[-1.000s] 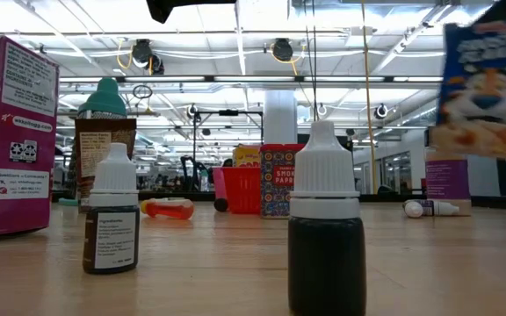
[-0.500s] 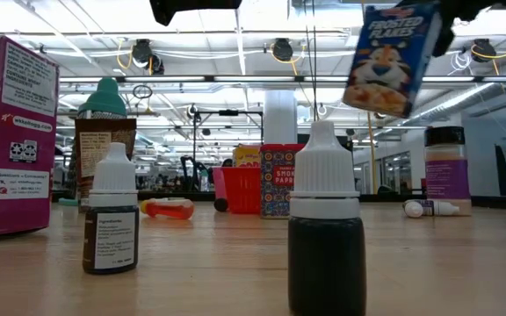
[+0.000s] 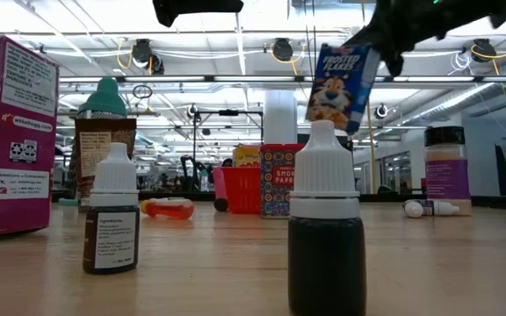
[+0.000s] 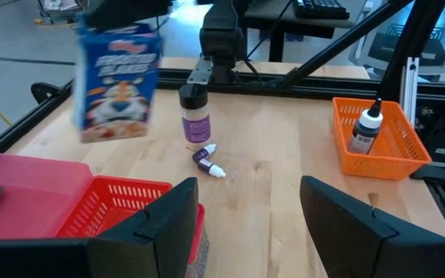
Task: Pick & Place Kitchen Items
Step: Put the blue cereal box into the pink bin
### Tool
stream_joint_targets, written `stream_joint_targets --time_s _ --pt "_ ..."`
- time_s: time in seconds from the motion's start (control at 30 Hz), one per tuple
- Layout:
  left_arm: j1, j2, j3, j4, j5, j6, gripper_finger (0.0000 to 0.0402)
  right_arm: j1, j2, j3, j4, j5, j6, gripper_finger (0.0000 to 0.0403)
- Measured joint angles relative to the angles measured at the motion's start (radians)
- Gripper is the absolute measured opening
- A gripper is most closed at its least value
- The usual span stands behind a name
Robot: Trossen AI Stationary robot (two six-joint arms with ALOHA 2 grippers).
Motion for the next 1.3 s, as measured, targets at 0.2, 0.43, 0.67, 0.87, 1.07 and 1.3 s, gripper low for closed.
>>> stream_joint_targets --time_s 0.2,0.43,0.67,0.87,1.07,1.3 --pt "0.0 0.0 0.0 0.0 0.0 0.028 0.0228 -0.175 0.098 0.0 0.102 -0.158 -0.026 0.0" --pt "0.005 0.0 0.0 0.002 0.0 0.04 0.0227 -0.336 0.229 0.0 0.295 -0.338 -0.043 0.0" --pt "0.013 0.0 0.0 0.001 0.0 0.038 0.0227 -0.443 0.339 0.029 0.362 -0.424 -0.072 0.0" --pt "0.036 0.0 0.0 0.005 0.0 0.032 0.0228 -0.483 0.439 0.088 0.365 -0.42 -0.072 0.0" --pt "0.063 0.0 0.0 0.016 0.0 0.03 0.0228 -0.49 0.497 0.104 0.377 -0.37 -0.042 0.0" --pt "0.073 0.0 0.0 0.028 0.0 0.029 0.0228 -0.495 0.543 0.105 0.445 -0.31 -0.003 0.0"
